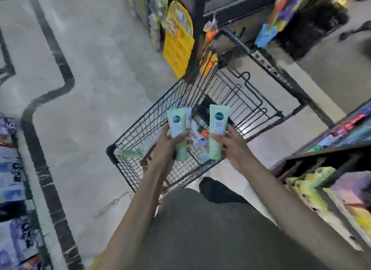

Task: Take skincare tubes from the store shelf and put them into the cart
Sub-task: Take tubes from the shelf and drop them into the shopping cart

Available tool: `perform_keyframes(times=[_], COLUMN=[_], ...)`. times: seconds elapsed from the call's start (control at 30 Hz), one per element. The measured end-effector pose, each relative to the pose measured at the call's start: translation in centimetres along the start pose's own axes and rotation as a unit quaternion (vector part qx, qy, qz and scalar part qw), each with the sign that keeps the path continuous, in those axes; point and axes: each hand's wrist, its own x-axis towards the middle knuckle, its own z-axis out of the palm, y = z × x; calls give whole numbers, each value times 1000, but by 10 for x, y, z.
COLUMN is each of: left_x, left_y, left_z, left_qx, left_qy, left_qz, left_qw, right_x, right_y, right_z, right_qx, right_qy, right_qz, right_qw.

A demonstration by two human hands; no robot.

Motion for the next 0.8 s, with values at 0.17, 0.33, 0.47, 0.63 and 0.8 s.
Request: perform_keyframes(times=[0.17, 0.33, 0.47, 0.63, 0.8], left_x=[-34, -51, -73, -114, -169], left_y=[-13, -40, -62, -108, -164], left_z=[34, 67, 98, 137, 175], left_qx=[75, 133, 154, 196, 259], left_qy=[-83, -154, -203, -271, -328], left_qz=[45, 61, 52, 29, -5], left_qw=[993, 977, 966, 942, 908], right_x=[-56, -107, -157, -232, -325], right_y=[15, 33, 52, 87, 129], right_z=[-24, -46, -72, -109, -143], right_qx=[60, 84, 110, 170, 223], right_qy=[88, 158, 195, 254, 334], right_qz=[-32, -74, -102, -123, -135], right_qw=[994, 981, 969, 944, 906])
